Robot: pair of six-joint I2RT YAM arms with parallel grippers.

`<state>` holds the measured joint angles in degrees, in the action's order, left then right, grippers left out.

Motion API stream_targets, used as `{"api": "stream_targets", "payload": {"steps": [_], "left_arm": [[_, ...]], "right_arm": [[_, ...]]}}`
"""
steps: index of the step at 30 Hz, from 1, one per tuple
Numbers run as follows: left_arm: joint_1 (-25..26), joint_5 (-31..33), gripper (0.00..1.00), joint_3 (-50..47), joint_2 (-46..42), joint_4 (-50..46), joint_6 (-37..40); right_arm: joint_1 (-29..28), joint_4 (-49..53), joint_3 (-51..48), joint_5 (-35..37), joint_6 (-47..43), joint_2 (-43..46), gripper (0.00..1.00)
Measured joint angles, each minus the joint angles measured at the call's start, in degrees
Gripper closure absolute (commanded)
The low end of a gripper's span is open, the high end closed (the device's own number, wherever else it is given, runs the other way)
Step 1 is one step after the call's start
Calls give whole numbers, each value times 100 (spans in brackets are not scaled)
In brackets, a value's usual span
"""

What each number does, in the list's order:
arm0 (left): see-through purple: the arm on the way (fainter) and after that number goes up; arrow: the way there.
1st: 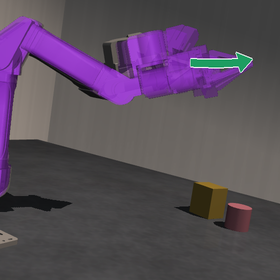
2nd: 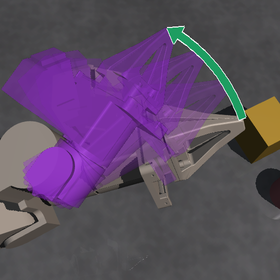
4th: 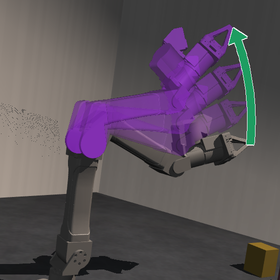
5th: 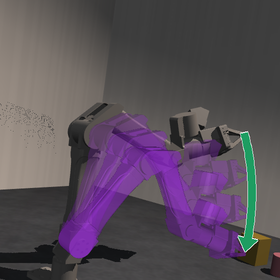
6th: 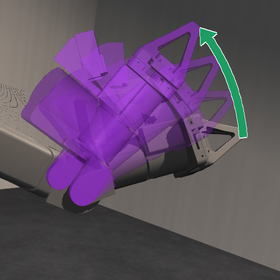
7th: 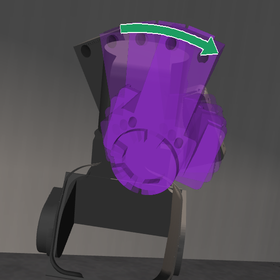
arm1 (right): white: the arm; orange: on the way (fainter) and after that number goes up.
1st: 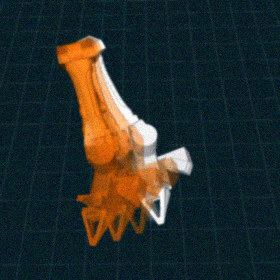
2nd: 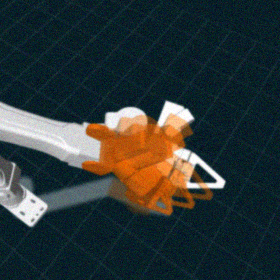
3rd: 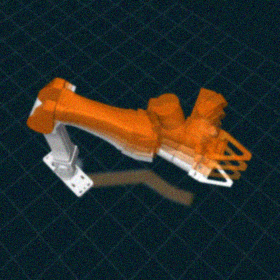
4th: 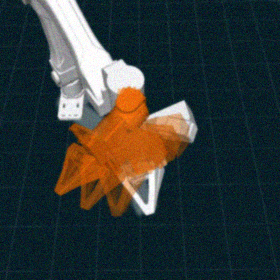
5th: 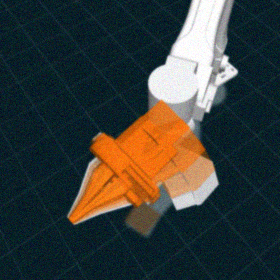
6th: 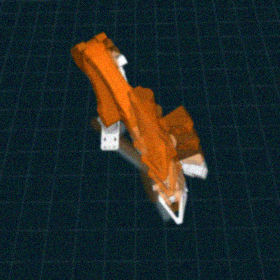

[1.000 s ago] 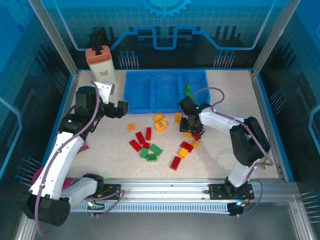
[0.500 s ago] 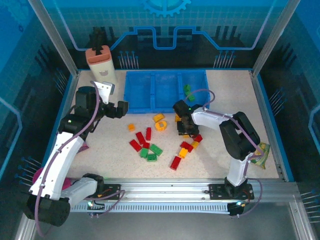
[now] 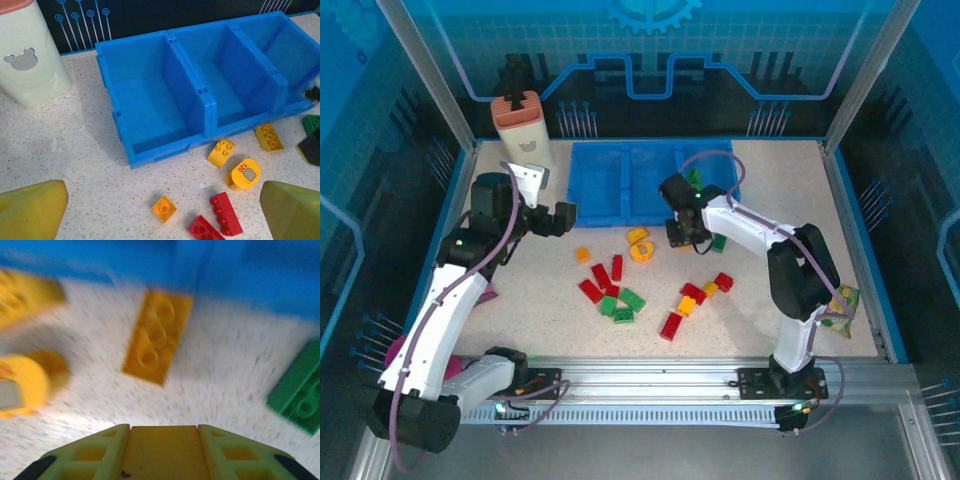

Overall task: Sort the legos into containers by color
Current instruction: Pick up the lego from the center of the table, then place the lego in the container.

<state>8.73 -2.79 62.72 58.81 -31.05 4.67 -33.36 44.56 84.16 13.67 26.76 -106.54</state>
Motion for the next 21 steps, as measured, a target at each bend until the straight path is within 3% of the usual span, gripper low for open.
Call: {"api": "stream_targets", "payload": {"steps": [7, 13, 21], "left_arm": [[0, 31, 1, 0, 0, 0, 0], [-7, 42, 0, 0, 7, 0, 0], [-20, 103, 0, 0, 20, 0, 2]], "right_arm": [[4, -157, 1543, 293, -481, -479, 74], [26, -326, 2763, 713, -774, -1574, 74], [133, -372, 3825, 612, -1069, -2719, 70]]}}
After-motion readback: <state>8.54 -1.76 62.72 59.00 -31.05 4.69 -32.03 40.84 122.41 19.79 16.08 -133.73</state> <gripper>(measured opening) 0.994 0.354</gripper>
